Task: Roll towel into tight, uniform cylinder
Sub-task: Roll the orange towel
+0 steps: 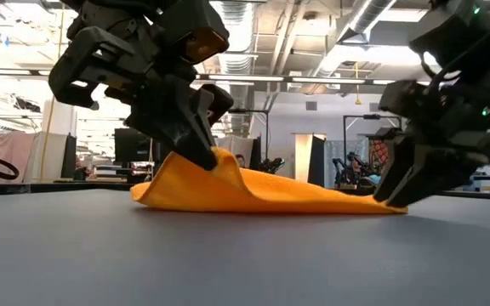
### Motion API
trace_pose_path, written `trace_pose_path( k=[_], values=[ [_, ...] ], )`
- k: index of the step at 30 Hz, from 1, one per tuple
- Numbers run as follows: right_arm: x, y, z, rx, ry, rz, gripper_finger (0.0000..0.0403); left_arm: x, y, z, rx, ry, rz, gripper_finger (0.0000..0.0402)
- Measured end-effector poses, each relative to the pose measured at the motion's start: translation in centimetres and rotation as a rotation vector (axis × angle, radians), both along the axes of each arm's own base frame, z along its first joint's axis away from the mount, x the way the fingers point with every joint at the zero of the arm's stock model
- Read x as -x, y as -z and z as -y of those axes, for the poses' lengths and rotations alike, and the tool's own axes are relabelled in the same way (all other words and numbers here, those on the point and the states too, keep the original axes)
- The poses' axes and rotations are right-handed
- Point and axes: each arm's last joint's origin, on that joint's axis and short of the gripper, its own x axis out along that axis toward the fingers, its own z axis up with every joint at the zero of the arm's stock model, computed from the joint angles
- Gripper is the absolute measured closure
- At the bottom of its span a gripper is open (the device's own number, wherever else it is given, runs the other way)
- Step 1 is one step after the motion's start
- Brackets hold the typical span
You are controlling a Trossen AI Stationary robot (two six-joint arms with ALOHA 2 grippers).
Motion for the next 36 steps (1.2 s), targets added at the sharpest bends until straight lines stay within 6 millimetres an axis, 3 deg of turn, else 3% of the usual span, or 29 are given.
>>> trace_pose_path(
  k=[7, 20, 27, 36],
  values=[
    [-0.2, 0.3, 0.0, 0.011, 0.008, -0.016, 0.0180, -0.1, -0.1, 0.0, 0.003, -0.002, 0.014, 0.0401],
    [1.0, -4.1, 0.1, -0.021, 0.036, -0.033, 0.0189, 0.0, 0.0, 0.0, 0.001, -0.006, 0.003, 0.0401],
    [1.6, -2.8, -1.4, -0.012, -0.022, -0.125, 0.0189, -0.1, -0.1, 0.0, 0.002, -0.006, 0.006, 0.0401],
    [-0.2, 0.3, -1.8, 0.137, -0.024, -0.127, 0.0190, -0.1, -0.1, 0.0, 0.006, -0.010, 0.003, 0.0401]
  ],
)
